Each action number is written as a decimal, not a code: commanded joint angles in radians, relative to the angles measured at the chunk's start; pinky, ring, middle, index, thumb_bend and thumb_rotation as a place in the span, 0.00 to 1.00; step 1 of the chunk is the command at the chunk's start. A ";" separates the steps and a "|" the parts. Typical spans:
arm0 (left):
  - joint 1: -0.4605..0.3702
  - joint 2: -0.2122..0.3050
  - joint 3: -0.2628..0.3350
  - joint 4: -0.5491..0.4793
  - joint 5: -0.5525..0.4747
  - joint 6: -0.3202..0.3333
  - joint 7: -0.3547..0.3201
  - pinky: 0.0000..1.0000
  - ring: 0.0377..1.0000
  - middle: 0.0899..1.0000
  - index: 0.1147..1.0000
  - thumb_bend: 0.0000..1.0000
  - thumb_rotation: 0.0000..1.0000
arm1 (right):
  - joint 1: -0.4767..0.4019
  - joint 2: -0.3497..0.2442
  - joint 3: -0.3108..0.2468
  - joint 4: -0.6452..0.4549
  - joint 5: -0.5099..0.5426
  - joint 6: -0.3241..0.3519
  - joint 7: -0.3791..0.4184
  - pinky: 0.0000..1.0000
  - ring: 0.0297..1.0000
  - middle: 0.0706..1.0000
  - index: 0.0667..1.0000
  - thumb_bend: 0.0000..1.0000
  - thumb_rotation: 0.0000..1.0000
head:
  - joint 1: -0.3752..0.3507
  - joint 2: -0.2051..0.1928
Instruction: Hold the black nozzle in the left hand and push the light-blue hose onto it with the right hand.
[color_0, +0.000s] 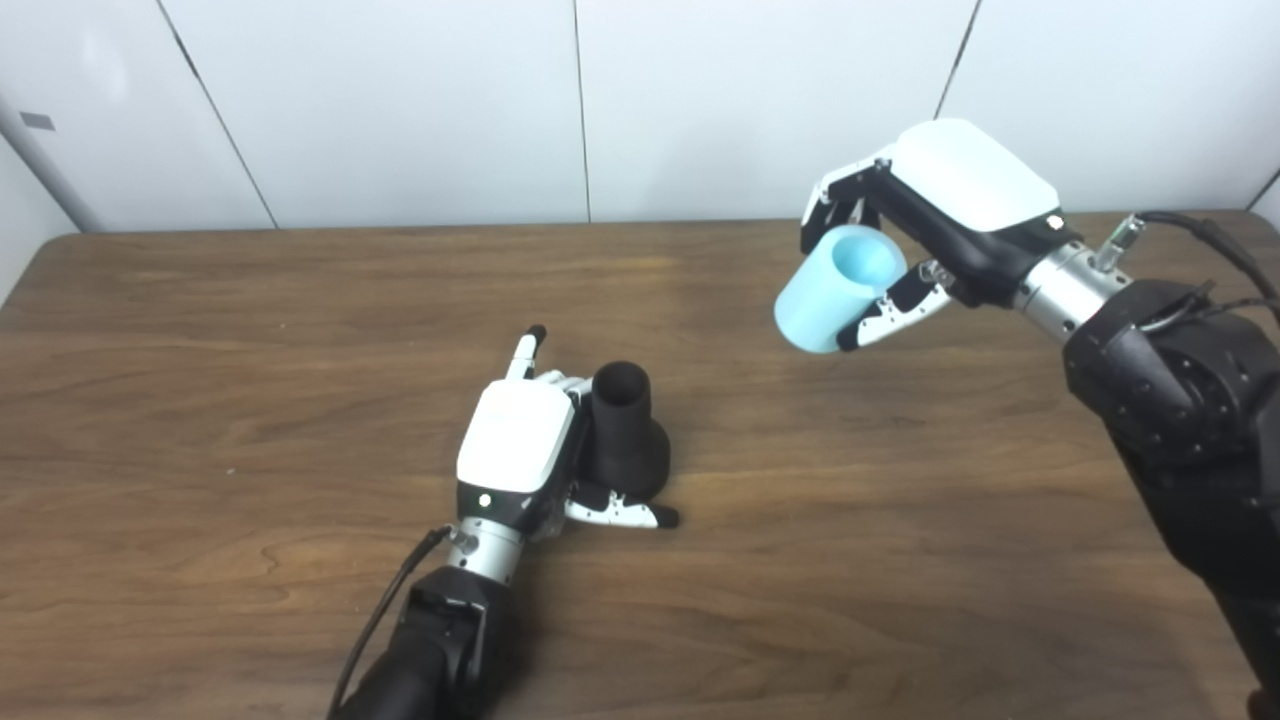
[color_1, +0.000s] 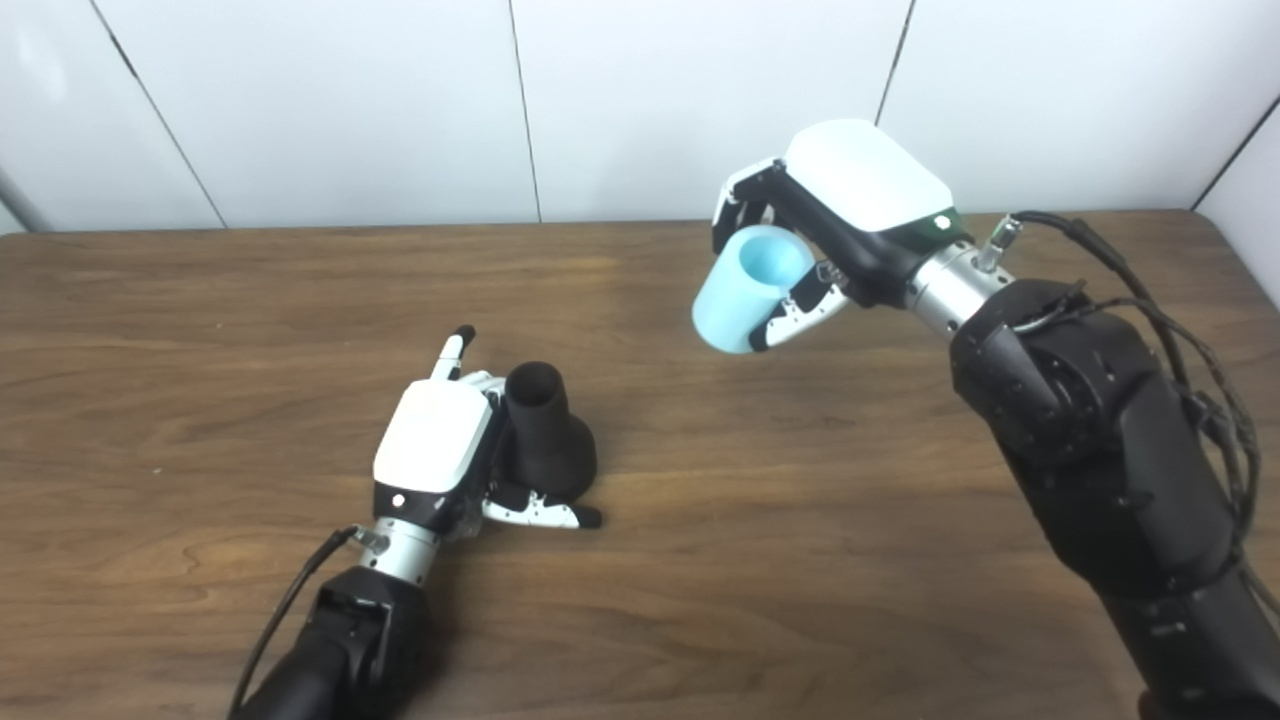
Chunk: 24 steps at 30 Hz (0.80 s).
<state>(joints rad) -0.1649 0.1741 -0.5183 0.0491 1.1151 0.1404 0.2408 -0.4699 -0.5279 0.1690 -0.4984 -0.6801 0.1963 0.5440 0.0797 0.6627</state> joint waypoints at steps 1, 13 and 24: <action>0.124 -0.028 -0.077 0.172 0.022 0.008 0.000 1.00 0.60 0.46 0.42 0.52 0.00 | -0.048 0.011 -0.032 -0.069 0.040 0.016 -0.001 0.92 0.43 0.42 0.47 0.52 0.00 | 0.009 -0.002; 0.109 -0.048 -0.089 0.210 0.016 0.017 0.034 0.99 0.60 0.49 0.40 0.52 0.00 | 0.005 0.099 -0.037 -0.109 0.099 0.067 -0.005 0.38 0.36 0.48 0.45 0.52 0.00 | 0.023 -0.009; 0.112 -0.053 -0.093 0.199 0.019 0.024 0.039 1.00 0.59 0.48 0.41 0.52 0.00 | 0.038 0.176 -0.032 -0.093 0.120 0.041 -0.031 0.35 0.38 0.48 0.45 0.50 0.00 | 0.026 0.000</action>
<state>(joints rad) -0.1958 0.1391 -0.5455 0.0877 1.1293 0.1641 0.2577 -0.3842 -0.3470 0.1566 -0.5530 -0.5719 0.2671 0.5566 0.1058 0.6611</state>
